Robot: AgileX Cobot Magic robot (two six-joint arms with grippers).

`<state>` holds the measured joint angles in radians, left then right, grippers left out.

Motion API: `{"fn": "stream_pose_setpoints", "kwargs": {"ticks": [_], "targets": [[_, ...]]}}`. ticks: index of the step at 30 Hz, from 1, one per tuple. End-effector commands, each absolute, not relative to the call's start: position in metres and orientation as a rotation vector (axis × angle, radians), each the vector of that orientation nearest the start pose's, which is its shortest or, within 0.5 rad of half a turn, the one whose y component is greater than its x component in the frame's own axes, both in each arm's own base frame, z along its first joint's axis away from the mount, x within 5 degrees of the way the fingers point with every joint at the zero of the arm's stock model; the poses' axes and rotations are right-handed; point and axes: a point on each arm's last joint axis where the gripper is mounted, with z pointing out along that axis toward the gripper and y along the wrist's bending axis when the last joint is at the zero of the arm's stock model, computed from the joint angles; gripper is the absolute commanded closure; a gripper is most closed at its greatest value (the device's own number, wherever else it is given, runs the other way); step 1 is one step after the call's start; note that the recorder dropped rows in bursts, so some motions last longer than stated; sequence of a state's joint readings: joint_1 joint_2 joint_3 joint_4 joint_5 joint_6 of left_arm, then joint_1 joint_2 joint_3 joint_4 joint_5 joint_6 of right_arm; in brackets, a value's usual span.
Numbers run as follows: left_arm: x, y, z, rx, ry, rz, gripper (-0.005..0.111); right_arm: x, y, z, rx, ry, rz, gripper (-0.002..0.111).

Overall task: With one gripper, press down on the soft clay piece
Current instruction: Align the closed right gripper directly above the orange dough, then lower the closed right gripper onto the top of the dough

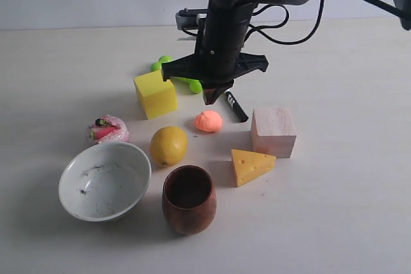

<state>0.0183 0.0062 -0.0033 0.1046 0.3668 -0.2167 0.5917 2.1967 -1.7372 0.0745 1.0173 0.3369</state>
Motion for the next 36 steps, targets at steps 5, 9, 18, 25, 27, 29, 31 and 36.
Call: {"fn": "stream_pose_setpoints", "kwargs": {"ticks": [5,9,18,25,27,29,31,36], "targets": [[0.053,0.004,0.181,-0.152,1.839,-0.037,0.103,0.378,0.261,0.167,-0.325,2.947,0.228,0.108],[0.053,0.004,0.181,-0.152,1.839,-0.037,0.103,0.379,0.261,0.156,-0.322,2.973,0.214,0.108],[0.053,0.004,0.181,-0.152,1.839,-0.037,0.103,0.386,0.266,0.152,-0.332,3.01,0.188,0.108],[0.053,0.004,0.181,-0.152,1.839,-0.037,0.103,0.384,0.263,0.144,-0.429,3.088,0.107,0.108],[0.053,0.004,0.181,-0.152,1.839,-0.037,0.103,0.383,0.262,0.143,-0.478,3.1,0.082,0.108],[0.053,0.004,0.181,-0.152,1.839,-0.037,0.103,0.383,0.263,0.143,-0.511,3.099,0.071,0.108],[0.053,0.004,0.181,-0.152,1.839,-0.037,0.103,0.384,0.263,0.144,-0.516,3.089,0.076,0.108],[0.053,0.004,0.181,-0.152,1.839,-0.037,0.103,0.386,0.265,0.144,-0.514,3.061,0.092,0.108]]}}
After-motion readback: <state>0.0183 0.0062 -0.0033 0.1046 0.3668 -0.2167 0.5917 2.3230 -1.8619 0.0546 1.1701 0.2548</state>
